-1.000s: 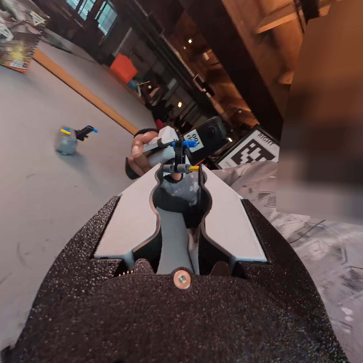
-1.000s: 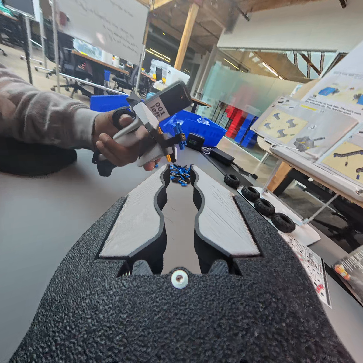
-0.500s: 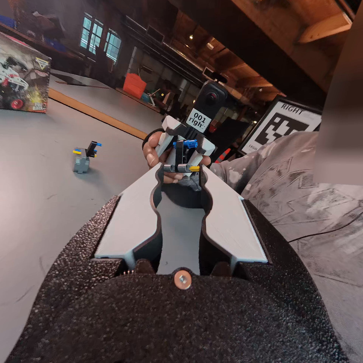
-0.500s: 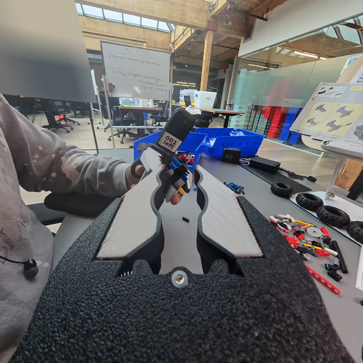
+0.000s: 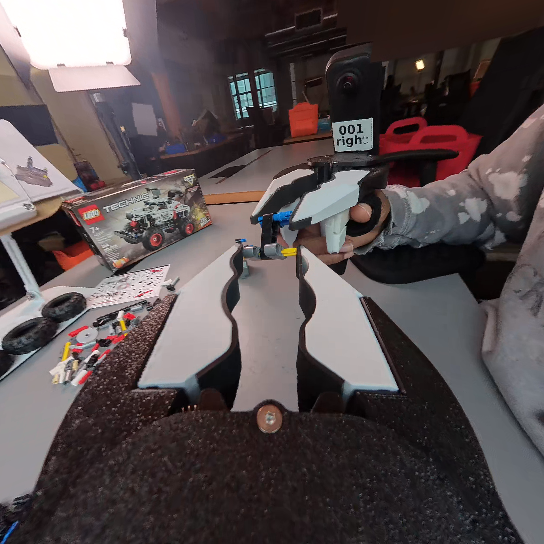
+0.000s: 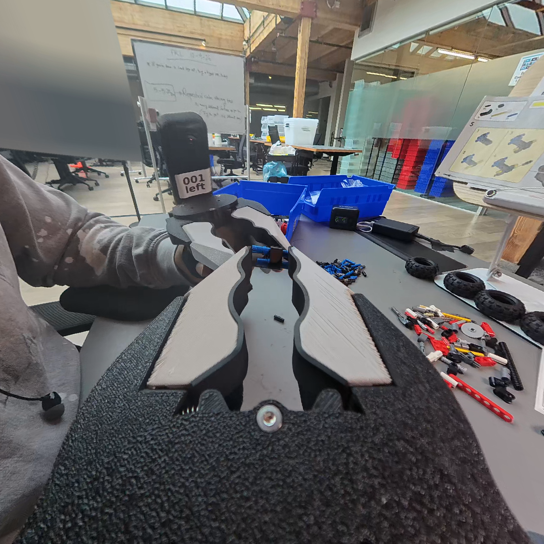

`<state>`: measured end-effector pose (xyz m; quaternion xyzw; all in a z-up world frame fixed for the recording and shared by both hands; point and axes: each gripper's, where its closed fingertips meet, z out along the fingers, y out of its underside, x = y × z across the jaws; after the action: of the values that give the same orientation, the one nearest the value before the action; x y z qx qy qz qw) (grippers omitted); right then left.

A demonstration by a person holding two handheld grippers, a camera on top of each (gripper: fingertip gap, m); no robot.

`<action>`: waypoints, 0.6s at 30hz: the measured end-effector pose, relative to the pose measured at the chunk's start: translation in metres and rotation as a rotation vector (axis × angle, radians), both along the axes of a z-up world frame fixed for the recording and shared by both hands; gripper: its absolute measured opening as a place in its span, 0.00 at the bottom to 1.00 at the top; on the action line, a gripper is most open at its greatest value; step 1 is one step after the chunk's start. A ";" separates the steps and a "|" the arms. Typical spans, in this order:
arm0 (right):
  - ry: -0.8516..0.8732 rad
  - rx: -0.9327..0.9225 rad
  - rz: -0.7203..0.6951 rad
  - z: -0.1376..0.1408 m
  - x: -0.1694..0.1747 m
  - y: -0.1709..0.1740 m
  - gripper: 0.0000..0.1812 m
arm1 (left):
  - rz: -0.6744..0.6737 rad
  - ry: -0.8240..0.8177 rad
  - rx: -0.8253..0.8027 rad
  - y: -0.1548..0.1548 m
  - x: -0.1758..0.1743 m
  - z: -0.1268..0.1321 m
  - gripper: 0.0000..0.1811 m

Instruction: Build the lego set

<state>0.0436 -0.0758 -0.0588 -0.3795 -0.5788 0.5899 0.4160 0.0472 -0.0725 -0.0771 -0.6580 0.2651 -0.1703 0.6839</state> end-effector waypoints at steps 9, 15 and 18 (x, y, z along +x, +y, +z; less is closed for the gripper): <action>0.086 0.124 0.037 0.003 0.011 0.003 0.13 | -0.216 -0.458 -0.205 -0.010 -0.003 0.015 0.32; 0.165 0.363 0.013 0.005 0.016 -0.012 0.13 | -0.500 -0.958 -0.608 -0.007 0.009 0.007 0.26; 0.162 0.423 0.016 -0.003 0.015 -0.016 0.13 | -0.556 -0.936 -0.625 -0.013 0.021 0.008 0.15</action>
<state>0.0585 -0.0917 -0.0614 -0.2305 -0.6571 0.4872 0.5270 0.0679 -0.0852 -0.0689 -0.5889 0.0362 -0.6813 0.4332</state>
